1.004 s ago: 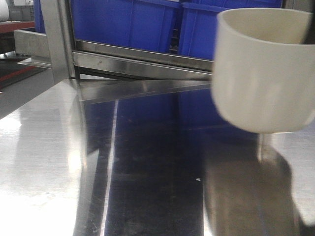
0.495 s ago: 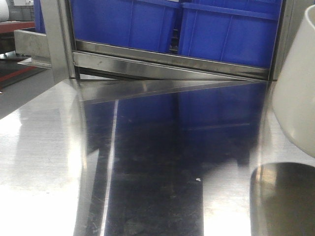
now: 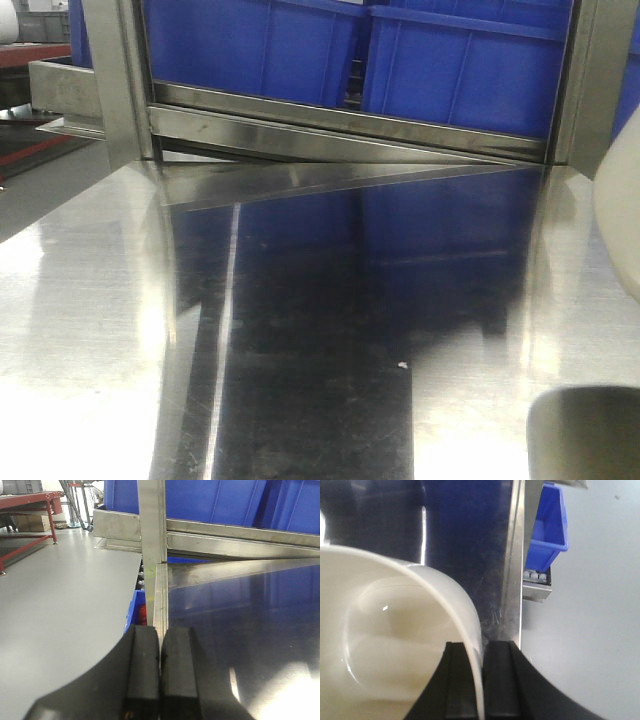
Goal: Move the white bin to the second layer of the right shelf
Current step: 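Lift the white bin off the table with the right gripper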
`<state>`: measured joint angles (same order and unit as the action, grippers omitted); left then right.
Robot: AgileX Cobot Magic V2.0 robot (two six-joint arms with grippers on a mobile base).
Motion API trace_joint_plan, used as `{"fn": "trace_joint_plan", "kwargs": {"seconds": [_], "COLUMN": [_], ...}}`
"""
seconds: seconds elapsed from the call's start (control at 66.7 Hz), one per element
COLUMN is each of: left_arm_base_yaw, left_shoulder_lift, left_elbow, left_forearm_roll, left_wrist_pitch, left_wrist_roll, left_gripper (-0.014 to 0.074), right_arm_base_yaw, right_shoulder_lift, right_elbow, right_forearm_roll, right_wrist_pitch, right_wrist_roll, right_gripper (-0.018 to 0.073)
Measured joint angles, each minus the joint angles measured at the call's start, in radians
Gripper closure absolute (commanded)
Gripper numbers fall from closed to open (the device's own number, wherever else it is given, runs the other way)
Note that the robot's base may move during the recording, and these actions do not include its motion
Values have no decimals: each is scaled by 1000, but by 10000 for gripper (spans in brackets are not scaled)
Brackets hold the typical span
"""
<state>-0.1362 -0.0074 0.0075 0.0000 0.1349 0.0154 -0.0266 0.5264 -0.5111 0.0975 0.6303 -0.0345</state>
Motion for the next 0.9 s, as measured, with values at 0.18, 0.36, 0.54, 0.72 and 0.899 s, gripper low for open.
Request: {"fn": "trace_joint_plan", "kwargs": {"seconds": [0.18, 0.36, 0.54, 0.72, 0.899], "left_arm_base_yaw": [0, 0, 0, 0, 0], "left_shoulder_lift": [0, 0, 0, 0, 0], "left_elbow": [0, 0, 0, 0, 0], "left_forearm_roll": [0, 0, 0, 0, 0], "left_wrist_pitch": [0, 0, 0, 0, 0], "left_wrist_roll": [0, 0, 0, 0, 0], "left_gripper": [512, 512, 512, 512, 512], "right_arm_base_yaw": [0, 0, 0, 0, 0], "right_shoulder_lift": [-48, -50, -50, -50, -50], "right_elbow": [8, 8, 8, 8, 8], "right_forearm_roll": [-2, -2, -2, -2, -2], "right_wrist_pitch": [-1, -1, -1, -1, -1], "right_wrist_roll": [0, 0, 0, -2, -2], "right_gripper": [466, 466, 466, 466, 466]}}
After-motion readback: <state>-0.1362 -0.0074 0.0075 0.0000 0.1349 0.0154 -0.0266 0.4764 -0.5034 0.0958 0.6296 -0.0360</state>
